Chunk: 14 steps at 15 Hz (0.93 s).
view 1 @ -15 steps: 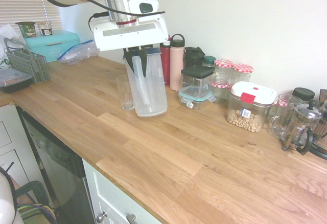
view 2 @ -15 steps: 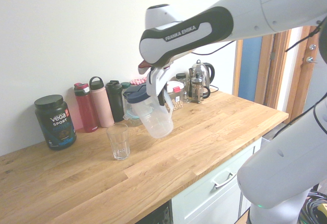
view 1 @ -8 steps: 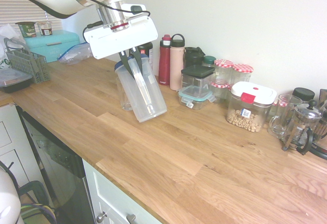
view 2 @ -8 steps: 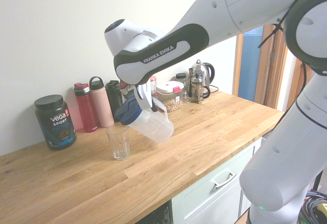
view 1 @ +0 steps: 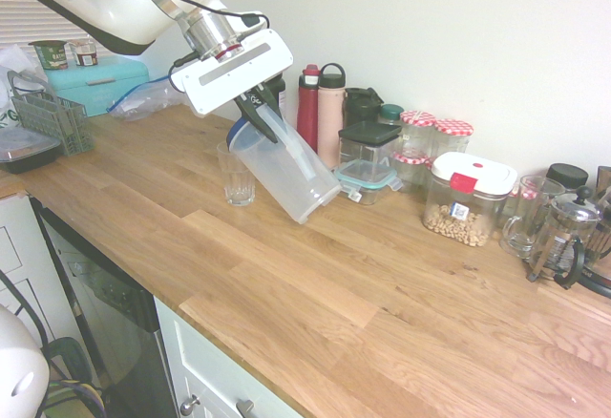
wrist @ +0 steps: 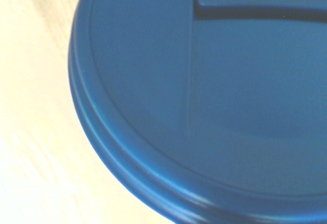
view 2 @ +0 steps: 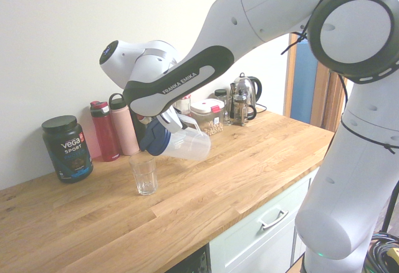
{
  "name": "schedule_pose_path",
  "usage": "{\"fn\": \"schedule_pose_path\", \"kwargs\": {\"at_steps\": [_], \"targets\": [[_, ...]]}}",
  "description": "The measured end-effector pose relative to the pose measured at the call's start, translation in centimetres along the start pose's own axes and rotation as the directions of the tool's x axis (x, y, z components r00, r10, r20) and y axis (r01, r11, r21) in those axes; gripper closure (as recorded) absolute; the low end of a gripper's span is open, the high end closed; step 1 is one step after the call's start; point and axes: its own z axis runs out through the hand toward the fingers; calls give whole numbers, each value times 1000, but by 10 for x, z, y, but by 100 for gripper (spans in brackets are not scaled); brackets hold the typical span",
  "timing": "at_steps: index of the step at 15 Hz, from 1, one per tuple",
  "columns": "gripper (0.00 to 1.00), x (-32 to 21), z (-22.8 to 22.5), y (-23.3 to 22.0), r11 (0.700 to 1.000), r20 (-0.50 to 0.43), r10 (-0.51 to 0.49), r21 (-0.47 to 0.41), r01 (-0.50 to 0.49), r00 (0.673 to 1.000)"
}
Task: Pour me some water
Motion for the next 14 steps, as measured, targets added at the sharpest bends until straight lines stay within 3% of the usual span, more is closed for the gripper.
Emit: {"fn": "schedule_pose_path", "kwargs": {"at_steps": [14], "targets": [[100,7,-22,-12,992,21,-59,-111,61,998]]}}
